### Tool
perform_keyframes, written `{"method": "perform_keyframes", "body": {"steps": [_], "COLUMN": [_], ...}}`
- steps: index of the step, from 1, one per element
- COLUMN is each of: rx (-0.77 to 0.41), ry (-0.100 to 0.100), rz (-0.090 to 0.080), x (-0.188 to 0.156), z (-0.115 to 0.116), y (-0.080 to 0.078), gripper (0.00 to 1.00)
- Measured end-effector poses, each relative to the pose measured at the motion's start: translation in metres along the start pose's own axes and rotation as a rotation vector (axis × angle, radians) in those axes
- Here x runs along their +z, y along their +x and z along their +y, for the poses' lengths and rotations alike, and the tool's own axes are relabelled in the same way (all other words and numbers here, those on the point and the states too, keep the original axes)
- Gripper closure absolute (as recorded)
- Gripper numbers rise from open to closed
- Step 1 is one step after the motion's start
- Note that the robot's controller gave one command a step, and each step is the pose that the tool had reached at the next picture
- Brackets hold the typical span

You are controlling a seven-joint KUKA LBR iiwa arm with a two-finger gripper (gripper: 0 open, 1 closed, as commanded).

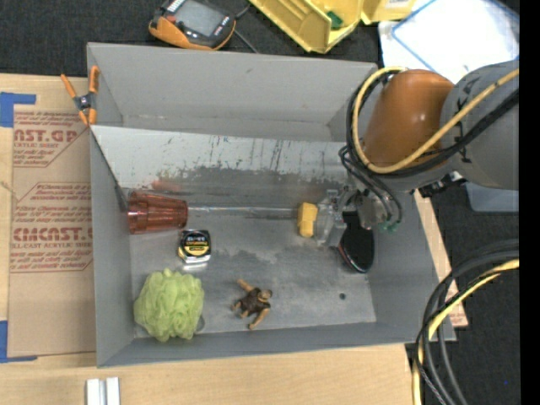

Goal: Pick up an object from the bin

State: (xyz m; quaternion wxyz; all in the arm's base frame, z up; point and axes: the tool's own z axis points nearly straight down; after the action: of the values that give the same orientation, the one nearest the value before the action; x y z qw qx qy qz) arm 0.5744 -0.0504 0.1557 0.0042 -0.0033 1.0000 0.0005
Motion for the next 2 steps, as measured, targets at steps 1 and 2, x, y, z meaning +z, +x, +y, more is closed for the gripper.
{"method": "perform_keyframes", "body": {"steps": [1, 2], "rx": [0.473, 0.156], "ry": [0.0, 0.0], "rz": [0.001, -0.001], "x": [0.044, 0.038], "z": [0.024, 0.005], "y": [0.036, 0.045], "gripper": [1.0, 1.0]}}
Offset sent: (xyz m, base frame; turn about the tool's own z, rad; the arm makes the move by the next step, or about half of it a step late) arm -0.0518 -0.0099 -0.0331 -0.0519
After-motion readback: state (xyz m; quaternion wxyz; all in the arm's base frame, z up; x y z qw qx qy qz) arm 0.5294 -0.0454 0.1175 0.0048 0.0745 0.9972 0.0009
